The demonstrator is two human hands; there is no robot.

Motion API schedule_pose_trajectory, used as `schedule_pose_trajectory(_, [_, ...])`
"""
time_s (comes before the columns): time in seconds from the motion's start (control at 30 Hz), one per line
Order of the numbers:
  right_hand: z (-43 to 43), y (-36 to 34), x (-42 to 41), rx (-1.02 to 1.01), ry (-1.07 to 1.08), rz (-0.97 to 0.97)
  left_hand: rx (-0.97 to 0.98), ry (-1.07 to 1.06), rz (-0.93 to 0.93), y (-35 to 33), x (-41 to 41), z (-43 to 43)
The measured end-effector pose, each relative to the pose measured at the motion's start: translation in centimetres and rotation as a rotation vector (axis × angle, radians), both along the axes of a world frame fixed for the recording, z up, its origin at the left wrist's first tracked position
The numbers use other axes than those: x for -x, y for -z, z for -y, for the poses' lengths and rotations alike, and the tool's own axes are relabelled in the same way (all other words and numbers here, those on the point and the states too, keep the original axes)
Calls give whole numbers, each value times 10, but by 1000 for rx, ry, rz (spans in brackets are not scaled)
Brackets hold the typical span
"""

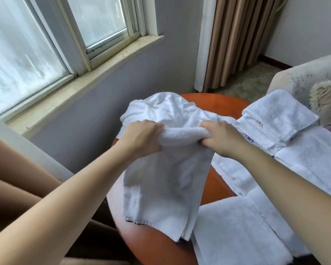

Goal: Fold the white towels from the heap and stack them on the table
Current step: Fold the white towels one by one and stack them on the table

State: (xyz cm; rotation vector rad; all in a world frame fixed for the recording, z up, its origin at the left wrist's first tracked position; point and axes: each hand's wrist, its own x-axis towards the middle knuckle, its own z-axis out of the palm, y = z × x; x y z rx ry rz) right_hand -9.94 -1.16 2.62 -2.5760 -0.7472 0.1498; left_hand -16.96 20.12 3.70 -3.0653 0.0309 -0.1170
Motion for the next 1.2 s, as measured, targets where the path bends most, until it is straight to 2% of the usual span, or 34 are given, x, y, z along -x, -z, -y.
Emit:
schedule_pose_trajectory(0.13, [-19,-28,2,-115,5,173,9,-44,161,-32,11,-15])
schedule_pose_trajectory(0.3, [-35,-47,25,-307,-13,381,27,44,341,-56,42,-34])
schedule_pose_trajectory(0.37, [-31,-41,40,-400,-30,399,36,97,372,-55,59,-41])
schedule_pose_trajectory(0.43, [-21,-25,59,-448,-84,363,-36,196,354,-44,80,-48])
schedule_pose_trajectory(0.5, [-10,2,80,-397,-142,265,-82,261,294,-21,106,-51])
schedule_pose_trajectory(0.57, [1,35,99,-268,-200,116,-49,240,137,13,134,-45])
schedule_pose_trajectory(0.7, [16,95,128,-15,-304,-165,-25,87,-243,78,177,-14])
schedule_pose_trajectory(0.77, [25,115,141,29,-307,-258,26,22,-345,97,193,0])
schedule_pose_trajectory(0.9, [43,128,160,74,-329,-375,218,-8,-504,119,218,15])
schedule_pose_trajectory(1.03, [49,119,154,58,-310,-521,511,-82,-630,113,219,12])
schedule_pose_trajectory(1.2, [44,123,141,118,-312,-553,659,-120,-773,125,205,3])
